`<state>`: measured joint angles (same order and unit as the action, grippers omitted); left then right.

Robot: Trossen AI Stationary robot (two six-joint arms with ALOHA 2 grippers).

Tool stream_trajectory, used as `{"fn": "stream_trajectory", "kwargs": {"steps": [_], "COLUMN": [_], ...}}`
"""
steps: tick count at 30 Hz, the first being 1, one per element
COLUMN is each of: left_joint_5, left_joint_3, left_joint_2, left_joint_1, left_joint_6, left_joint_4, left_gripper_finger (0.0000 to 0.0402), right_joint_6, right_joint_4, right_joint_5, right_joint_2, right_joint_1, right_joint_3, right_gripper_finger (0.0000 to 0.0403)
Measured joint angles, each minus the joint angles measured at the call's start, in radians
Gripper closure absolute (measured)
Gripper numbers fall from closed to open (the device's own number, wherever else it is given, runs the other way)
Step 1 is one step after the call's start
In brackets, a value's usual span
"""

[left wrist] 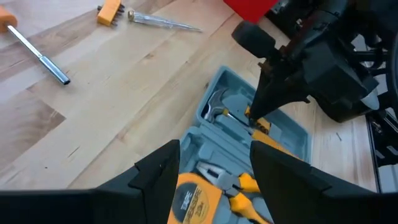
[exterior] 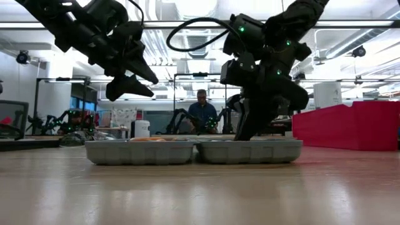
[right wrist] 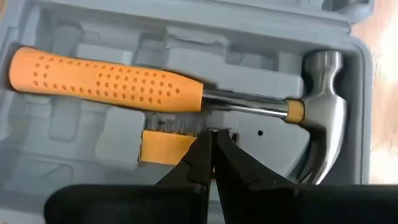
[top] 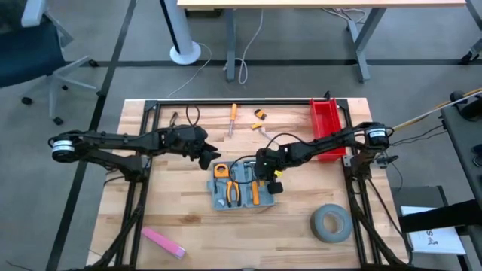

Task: Prefit tool cases
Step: Put the bottom yellow screwdriver bit set into the gray pre-fit tool case

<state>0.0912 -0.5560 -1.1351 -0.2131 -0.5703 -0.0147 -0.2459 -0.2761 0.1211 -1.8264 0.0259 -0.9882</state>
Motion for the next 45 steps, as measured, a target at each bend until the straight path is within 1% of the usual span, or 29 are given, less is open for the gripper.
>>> {"fn": "stream_trajectory", "kwargs": {"steps": [3, 6, 10, 13, 22, 27, 37, 45], "left_joint_5": [0.003, 0.003, 0.004, 0.004, 0.005, 0.005, 0.005, 0.006], "left_joint_3": [0.0, 0.0, 0.0, 0.0, 0.0, 0.0, 0.0, 0.0], "left_joint_2": [0.0, 0.0, 0.0, 0.0, 0.0, 0.001, 0.001, 0.002], "left_joint_1": [0.0, 0.0, 0.0, 0.0, 0.0, 0.0, 0.0, 0.0], "left_joint_6": [-0.008, -0.015, -0.015, -0.016, -0.023, -0.023, -0.023, -0.022], "left_joint_4": [0.0, 0.0, 0.001, 0.0, -0.003, -0.008, -0.009, -0.009], "left_gripper_finger": [0.0198, 0.0198, 0.0198, 0.0198, 0.0198, 0.0198, 0.0198, 0.0198], "right_joint_6": [0.009, 0.011, 0.005, 0.002, 0.026, 0.028, 0.057, 0.071], "right_joint_4": [-0.001, -0.035, -0.112, -0.159, -0.219, -0.224, -0.22, -0.218], "right_joint_5": [0.008, 0.003, -0.062, -0.076, -0.063, -0.057, 0.018, 0.019], "right_joint_2": [0.008, 0.058, 0.135, 0.175, 0.165, 0.163, 0.163, 0.163], "right_joint_1": [0.004, 0.005, 0.005, 0.006, 0.006, 0.003, -0.004, -0.029], "right_joint_3": [-0.001, -0.014, -0.054, -0.083, -0.094, -0.094, -0.094, -0.102], "right_gripper_finger": [0.0403, 0.0403, 0.0403, 0.0403, 0.0403, 0.0403, 0.0403, 0.0403]}}
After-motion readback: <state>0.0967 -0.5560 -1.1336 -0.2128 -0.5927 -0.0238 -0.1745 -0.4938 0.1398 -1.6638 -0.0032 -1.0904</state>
